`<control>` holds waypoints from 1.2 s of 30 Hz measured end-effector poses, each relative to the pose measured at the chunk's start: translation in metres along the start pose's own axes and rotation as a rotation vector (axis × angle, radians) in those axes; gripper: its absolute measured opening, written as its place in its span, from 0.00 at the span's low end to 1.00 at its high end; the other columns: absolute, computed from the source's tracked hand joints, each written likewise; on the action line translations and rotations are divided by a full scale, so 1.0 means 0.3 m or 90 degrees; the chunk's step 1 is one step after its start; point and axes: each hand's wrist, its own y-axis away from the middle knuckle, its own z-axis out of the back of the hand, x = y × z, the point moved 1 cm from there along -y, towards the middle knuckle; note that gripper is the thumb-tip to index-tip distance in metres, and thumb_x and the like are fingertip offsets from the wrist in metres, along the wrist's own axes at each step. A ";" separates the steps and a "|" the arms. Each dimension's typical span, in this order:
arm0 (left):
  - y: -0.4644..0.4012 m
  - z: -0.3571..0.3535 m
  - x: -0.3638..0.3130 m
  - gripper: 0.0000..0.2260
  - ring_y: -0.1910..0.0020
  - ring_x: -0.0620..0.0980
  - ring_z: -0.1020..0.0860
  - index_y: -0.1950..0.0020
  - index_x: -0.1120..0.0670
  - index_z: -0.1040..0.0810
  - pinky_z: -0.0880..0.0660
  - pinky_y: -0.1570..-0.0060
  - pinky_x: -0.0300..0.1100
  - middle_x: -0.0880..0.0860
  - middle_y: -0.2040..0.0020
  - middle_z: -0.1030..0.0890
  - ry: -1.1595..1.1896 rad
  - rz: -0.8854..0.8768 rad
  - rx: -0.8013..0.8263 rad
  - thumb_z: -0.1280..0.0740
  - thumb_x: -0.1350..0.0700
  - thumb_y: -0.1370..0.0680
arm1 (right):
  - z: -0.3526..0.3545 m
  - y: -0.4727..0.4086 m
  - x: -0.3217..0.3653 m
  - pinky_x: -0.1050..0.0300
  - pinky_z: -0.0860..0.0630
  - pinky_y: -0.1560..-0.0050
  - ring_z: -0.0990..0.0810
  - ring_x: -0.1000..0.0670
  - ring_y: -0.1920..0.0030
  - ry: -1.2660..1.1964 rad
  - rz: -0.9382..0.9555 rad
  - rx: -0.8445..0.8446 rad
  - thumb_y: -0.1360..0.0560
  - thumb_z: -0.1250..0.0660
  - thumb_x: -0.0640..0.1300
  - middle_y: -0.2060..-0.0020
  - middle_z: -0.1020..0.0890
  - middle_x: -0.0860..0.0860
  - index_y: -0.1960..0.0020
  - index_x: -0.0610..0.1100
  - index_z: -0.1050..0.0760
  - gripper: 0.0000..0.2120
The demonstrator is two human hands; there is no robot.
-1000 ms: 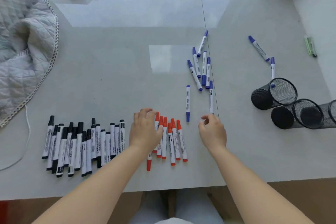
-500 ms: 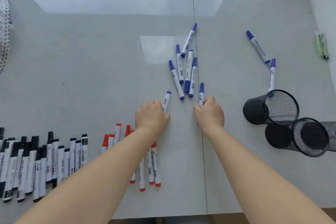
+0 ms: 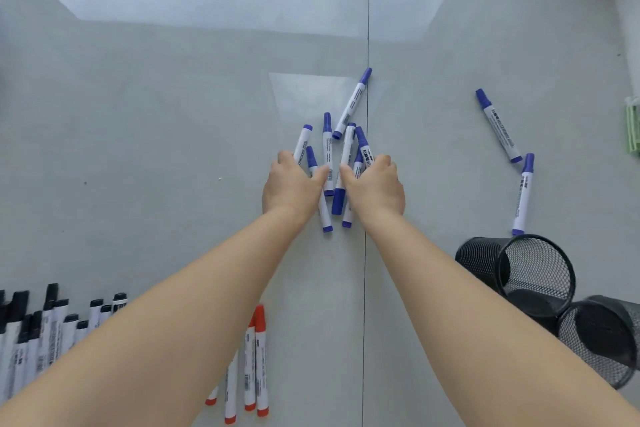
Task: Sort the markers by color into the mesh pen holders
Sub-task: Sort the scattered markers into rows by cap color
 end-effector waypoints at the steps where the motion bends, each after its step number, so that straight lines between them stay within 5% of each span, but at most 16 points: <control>1: -0.011 -0.010 -0.010 0.23 0.54 0.55 0.26 0.43 0.58 0.32 0.31 0.60 0.45 0.54 0.49 0.27 -0.029 0.000 -0.009 0.35 0.42 0.26 | -0.002 -0.004 0.003 0.55 0.35 0.61 0.26 0.43 0.55 0.000 0.000 0.000 0.26 0.39 0.57 0.47 0.27 0.44 0.42 0.38 0.34 0.24; 8: -0.014 -0.018 0.019 0.13 0.61 0.55 0.30 0.53 0.57 0.29 0.33 0.62 0.43 0.53 0.56 0.30 -0.118 -0.041 -0.061 0.34 0.49 0.30 | 0.005 0.000 -0.018 0.54 0.34 0.59 0.23 0.39 0.50 0.029 -0.009 -0.006 0.27 0.38 0.47 0.46 0.26 0.41 0.44 0.35 0.34 0.18; 16: -0.006 0.029 -0.001 0.11 0.70 0.53 0.30 0.68 0.54 0.35 0.37 0.75 0.40 0.51 0.69 0.30 -0.109 -0.009 -0.012 0.38 0.51 0.29 | 0.125 -0.017 -0.040 0.61 0.36 0.74 0.27 0.48 0.70 -0.085 -0.151 0.089 0.36 0.34 0.46 0.70 0.27 0.50 0.66 0.44 0.32 0.08; 21: -0.016 0.034 -0.150 0.07 0.65 0.54 0.24 0.57 0.55 0.31 0.29 0.67 0.42 0.53 0.61 0.24 -0.013 -0.040 0.040 0.40 0.51 0.28 | 0.329 -0.070 -0.051 0.61 0.38 0.75 0.30 0.50 0.74 -0.227 -0.151 -0.002 0.35 0.35 0.42 0.74 0.30 0.51 0.70 0.45 0.35 0.10; 24: -0.053 0.034 -0.235 0.07 0.67 0.51 0.28 0.51 0.54 0.34 0.32 0.69 0.41 0.51 0.62 0.28 0.004 -0.049 0.038 0.41 0.52 0.26 | 0.473 -0.123 -0.109 0.54 0.24 0.66 0.22 0.47 0.69 -0.262 -0.142 -0.047 0.33 0.37 0.40 0.72 0.26 0.50 0.67 0.44 0.33 0.06; 27: -0.096 0.038 -0.280 0.05 0.69 0.49 0.32 0.52 0.51 0.33 0.38 0.71 0.40 0.49 0.65 0.30 -0.095 -0.090 0.007 0.42 0.54 0.27 | 0.569 -0.168 -0.220 0.49 0.19 0.55 0.18 0.45 0.66 -0.230 -0.156 -0.074 0.31 0.37 0.39 0.68 0.21 0.46 0.57 0.42 0.28 0.03; 32: -0.175 0.072 -0.277 0.12 0.63 0.54 0.28 0.47 0.43 0.27 0.38 0.70 0.40 0.48 0.63 0.27 -0.361 -0.283 0.007 0.39 0.57 0.28 | 0.616 -0.198 -0.404 0.56 0.28 0.66 0.19 0.41 0.59 -0.095 -0.185 -0.097 0.30 0.34 0.44 0.58 0.19 0.42 0.55 0.42 0.26 0.06; 36: -0.221 0.062 -0.281 0.22 0.59 0.51 0.27 0.39 0.38 0.30 0.38 0.68 0.39 0.45 0.51 0.24 -0.470 -0.385 0.051 0.40 0.59 0.28 | 0.581 -0.224 -0.482 0.53 0.26 0.63 0.22 0.41 0.59 -0.066 -0.227 -0.113 0.29 0.32 0.44 0.55 0.20 0.41 0.51 0.39 0.25 0.11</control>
